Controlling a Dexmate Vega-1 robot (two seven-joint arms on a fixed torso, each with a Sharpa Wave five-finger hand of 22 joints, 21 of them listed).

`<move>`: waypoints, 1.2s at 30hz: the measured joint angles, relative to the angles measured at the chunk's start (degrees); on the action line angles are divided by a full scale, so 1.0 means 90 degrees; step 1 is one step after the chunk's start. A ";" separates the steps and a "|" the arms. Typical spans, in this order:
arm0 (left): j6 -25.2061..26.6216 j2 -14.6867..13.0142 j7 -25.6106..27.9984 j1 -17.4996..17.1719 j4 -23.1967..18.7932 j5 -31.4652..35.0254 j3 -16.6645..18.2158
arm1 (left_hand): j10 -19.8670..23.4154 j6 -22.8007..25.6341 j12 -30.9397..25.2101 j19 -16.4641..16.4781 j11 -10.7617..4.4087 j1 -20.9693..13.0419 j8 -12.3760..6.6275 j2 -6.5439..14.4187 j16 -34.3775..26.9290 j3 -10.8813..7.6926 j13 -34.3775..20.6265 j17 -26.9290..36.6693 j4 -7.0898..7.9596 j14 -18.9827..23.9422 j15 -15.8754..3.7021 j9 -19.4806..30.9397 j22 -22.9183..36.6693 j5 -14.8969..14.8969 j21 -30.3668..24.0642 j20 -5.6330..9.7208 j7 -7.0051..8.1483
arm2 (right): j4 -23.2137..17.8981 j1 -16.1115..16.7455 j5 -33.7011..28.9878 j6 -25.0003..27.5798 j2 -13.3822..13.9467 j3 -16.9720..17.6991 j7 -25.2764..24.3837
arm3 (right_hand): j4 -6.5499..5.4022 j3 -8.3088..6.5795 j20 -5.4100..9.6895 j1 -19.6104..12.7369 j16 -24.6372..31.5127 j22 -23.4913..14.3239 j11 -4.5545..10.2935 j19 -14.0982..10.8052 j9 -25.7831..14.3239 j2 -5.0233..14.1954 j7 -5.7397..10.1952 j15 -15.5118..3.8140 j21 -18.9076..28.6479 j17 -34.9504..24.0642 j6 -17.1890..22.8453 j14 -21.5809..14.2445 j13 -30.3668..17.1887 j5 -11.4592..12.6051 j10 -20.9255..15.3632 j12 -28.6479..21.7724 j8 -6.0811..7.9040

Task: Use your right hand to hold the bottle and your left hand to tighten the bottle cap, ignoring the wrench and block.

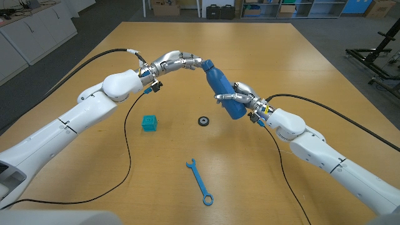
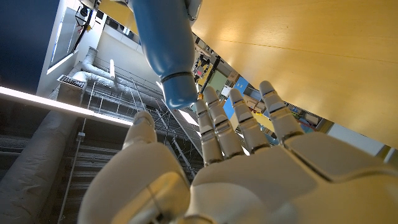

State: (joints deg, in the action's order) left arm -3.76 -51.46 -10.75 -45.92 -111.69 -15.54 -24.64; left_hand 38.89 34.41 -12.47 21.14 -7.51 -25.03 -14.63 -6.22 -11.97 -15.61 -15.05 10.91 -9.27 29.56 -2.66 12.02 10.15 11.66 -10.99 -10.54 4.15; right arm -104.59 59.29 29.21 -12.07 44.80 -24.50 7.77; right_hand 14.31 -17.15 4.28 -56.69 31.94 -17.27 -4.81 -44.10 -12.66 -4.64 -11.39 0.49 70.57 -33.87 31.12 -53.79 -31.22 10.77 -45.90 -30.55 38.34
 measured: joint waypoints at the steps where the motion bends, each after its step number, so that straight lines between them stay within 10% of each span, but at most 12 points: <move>1: 0.0002 0.0005 0.0000 0.0013 0.0004 0.0005 0.0000 | 0.0000 0.0000 0.0000 0.0000 0.0000 -0.0024 -0.0024 0.0024 0.0000 0.0000 0.0000 0.0000 0.0000 0.0000 0.0000 -0.0001 0.0000 0.0000 0.0000 0.0000 0.0000 | -0.0006 0.0002 0.0002 -0.0017 0.0003 0.0007 -0.0008 | 0.0000 0.0000 0.0000 0.0000 0.0000 0.0000 0.0000 0.0000 0.0000 0.0000 0.0000 0.0000 0.0000 0.0000 0.0000 0.0000 0.0000 0.0000 0.0000 0.0000 0.0004; 36: 0.0129 0.0245 0.0115 0.0179 0.0278 0.0233 -0.0195 | 0.0209 0.0195 -0.0051 0.0089 -0.0018 -0.0347 -0.0097 0.0280 0.0000 -0.0159 -0.0030 -0.0028 0.0002 0.0085 -0.0032 -0.0005 0.0000 -0.0051 -0.0030 0.0043 0.0052 | -0.0551 0.0280 0.0150 -0.0488 0.0182 0.0212 0.0188 | -0.0005 0.0005 0.0000 0.0000 -0.0025 0.0059 0.0002 0.0044 0.0001 0.0000 0.0000 0.0001 0.0047 -0.0029 0.0000 -0.0001 -0.0030 0.0000 0.0001 0.0049 -0.0001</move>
State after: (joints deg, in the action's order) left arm -2.61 -49.25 -9.71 -44.31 -109.19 -13.45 -26.39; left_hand 40.77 36.16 -12.93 21.94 -7.67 -28.15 -15.50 -3.70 -11.97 -17.04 -15.31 10.66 -9.25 30.33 -2.95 11.98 10.15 11.20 -11.26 -10.15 4.62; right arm -109.55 61.81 30.57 -16.45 46.44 -22.59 9.46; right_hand 14.26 -17.11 4.28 -56.69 31.71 -16.74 -4.79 -43.71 -12.65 -4.64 -11.39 0.50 71.00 -34.13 31.12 -53.80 -31.49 10.76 -45.89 -30.11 38.33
